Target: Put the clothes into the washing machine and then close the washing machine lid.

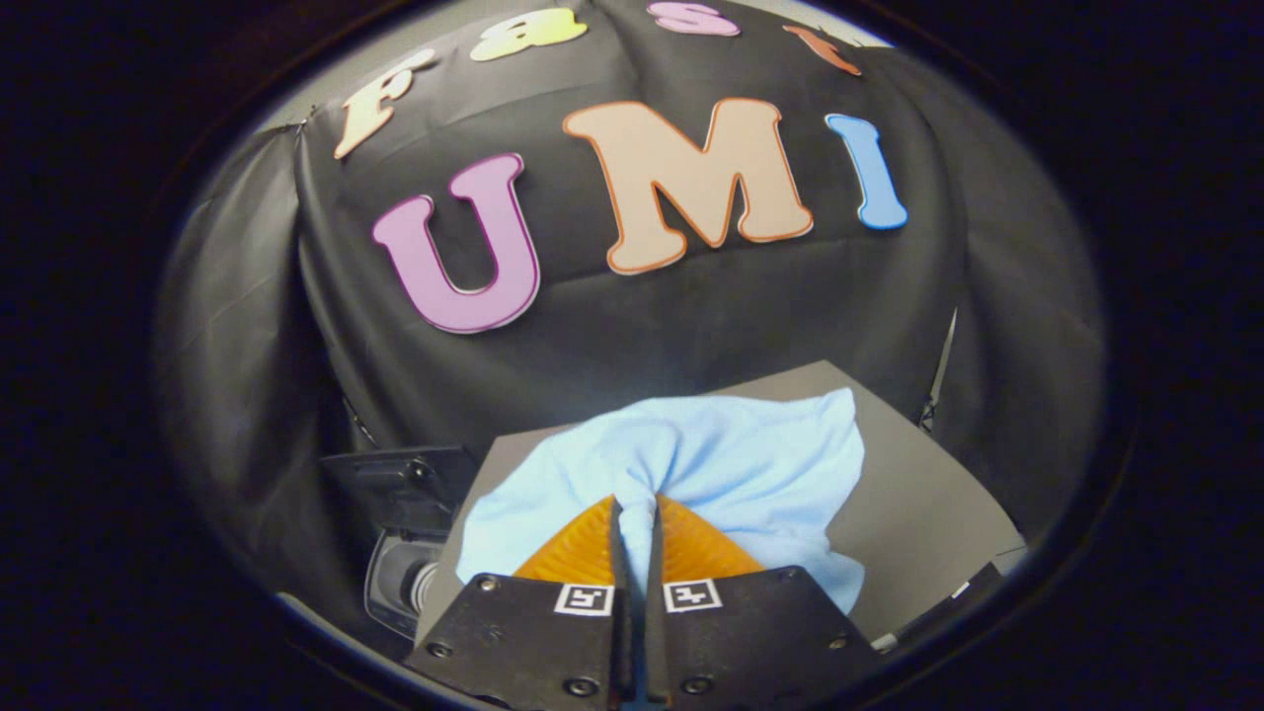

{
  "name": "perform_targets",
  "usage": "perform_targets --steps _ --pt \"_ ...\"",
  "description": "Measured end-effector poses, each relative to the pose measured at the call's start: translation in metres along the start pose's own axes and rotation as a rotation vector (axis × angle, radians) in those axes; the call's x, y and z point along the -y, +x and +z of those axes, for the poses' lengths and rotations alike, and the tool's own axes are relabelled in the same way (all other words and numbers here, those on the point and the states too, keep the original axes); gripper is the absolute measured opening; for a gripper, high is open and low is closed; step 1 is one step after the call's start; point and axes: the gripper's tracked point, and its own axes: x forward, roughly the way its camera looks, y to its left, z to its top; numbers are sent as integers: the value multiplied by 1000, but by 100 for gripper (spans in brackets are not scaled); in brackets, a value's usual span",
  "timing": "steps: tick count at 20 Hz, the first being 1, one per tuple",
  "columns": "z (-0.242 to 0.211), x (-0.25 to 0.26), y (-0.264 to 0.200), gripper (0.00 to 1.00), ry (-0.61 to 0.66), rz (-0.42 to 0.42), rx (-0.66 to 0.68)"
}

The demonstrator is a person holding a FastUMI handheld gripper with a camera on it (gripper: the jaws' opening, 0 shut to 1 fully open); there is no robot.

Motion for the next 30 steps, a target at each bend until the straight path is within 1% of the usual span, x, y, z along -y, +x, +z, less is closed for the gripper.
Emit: perform_targets --steps 4,8,12,15,20,22,26,30 --pt "8 -49 -30 4 -12 74 38" --pt "17 -104 -47 5 -83 132 75" --pt "15 -166 -55 4 -124 205 110" --pt "9 -213 -56 4 -126 266 120" --pt "-21 -281 -46 4 -139 368 72" --pt "-32 -300 -38 4 -151 384 67" --pt "-68 -324 -16 4 -195 381 52" --pt "-125 -346 11 5 -243 409 -17"
